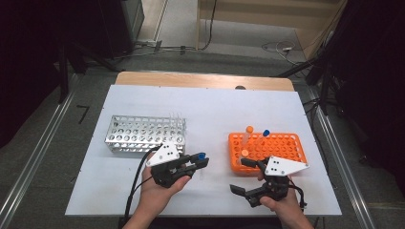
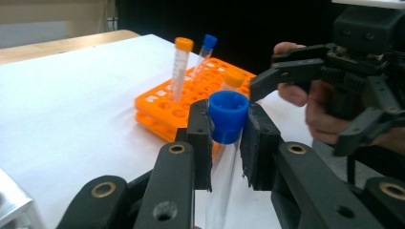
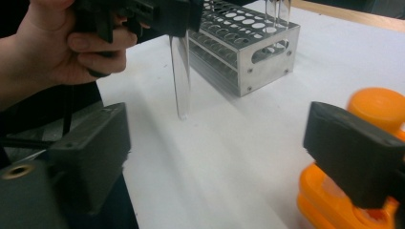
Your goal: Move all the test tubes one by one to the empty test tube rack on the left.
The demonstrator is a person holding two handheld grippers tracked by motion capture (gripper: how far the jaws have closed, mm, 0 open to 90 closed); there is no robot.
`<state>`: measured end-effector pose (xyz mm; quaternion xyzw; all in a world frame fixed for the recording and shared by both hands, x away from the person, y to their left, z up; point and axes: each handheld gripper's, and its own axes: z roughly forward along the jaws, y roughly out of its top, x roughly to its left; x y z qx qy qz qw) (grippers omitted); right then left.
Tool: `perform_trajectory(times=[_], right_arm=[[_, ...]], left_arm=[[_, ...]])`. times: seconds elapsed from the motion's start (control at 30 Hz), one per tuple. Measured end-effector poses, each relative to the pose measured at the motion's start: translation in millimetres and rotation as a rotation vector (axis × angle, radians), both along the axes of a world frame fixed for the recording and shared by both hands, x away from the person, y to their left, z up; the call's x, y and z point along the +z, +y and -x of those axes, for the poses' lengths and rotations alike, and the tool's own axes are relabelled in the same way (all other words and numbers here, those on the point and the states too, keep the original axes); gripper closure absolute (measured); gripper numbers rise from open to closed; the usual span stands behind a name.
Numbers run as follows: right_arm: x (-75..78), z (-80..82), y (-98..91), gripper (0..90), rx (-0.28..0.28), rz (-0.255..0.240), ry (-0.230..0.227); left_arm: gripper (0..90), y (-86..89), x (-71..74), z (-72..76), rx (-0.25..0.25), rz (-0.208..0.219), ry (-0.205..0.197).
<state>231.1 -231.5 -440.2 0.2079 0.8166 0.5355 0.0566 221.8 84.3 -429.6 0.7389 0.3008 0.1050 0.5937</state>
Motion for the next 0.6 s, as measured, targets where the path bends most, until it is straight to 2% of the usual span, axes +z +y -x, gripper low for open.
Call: perform_trajectory(times=[0.1,0.6], right_arm=[[1.5,-0.9,-8.3,0.0,-0.006,0.001,0.005],[4.1,-9.7,-35.4,0.0,-0.076,-0.026,0.005]], left_arm=[[75.8,5.6,0.7,-1.1,0.021,-0.001,0.003],[75.8,43.1,10.9,-11.1,0.139,0.003,-0.020]])
